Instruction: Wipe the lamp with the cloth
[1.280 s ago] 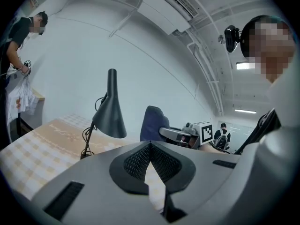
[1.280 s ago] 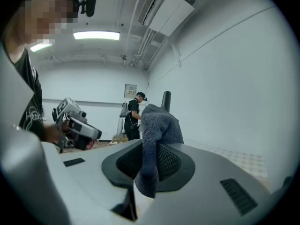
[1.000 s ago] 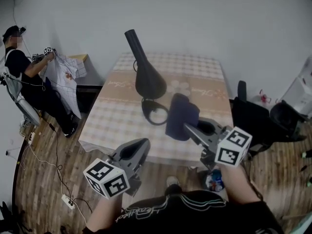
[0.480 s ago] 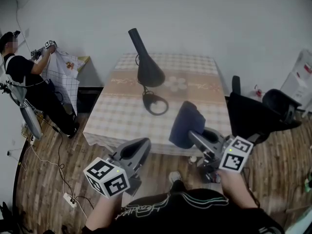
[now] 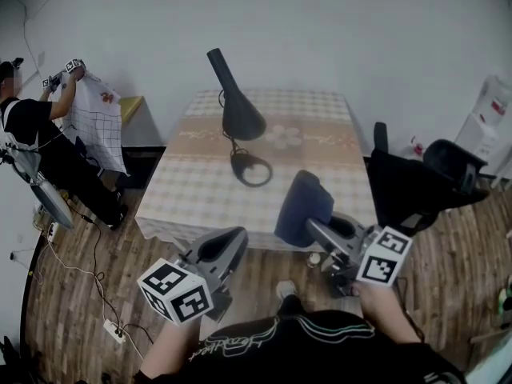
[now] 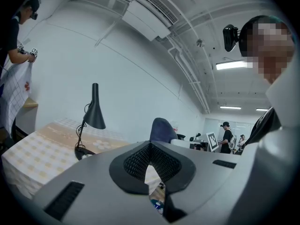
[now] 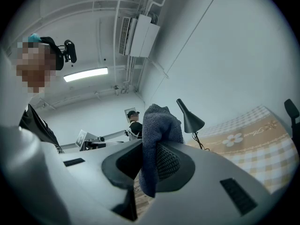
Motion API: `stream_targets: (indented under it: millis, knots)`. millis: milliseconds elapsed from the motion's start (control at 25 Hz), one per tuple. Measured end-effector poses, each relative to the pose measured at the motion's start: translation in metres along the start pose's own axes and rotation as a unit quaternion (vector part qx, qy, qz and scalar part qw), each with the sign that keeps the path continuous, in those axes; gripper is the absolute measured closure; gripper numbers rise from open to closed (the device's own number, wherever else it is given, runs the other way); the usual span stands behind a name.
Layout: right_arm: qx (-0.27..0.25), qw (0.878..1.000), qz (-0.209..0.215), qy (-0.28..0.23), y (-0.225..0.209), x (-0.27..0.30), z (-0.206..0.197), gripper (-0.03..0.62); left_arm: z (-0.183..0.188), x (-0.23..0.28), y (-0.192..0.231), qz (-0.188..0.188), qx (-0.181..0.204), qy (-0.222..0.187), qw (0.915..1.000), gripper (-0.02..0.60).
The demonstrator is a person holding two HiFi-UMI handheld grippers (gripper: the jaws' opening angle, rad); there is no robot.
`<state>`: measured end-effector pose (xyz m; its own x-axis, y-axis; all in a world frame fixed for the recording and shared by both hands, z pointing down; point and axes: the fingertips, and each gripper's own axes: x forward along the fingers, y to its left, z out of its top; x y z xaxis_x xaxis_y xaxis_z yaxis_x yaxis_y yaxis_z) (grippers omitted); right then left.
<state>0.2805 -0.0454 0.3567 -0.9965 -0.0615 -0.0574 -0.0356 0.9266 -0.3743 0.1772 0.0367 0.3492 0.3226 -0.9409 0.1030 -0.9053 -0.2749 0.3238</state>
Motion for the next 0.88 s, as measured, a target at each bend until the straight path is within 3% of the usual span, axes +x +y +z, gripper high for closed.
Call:
stream_targets:
  millis: [880]
  knots:
    - [-0.002, 1.000, -0.017, 0.000, 0.000, -0.013, -0.002, 0.537, -0.009, 0.000, -0.004, -0.004, -0.014, -0.002, 0.9999, 0.581]
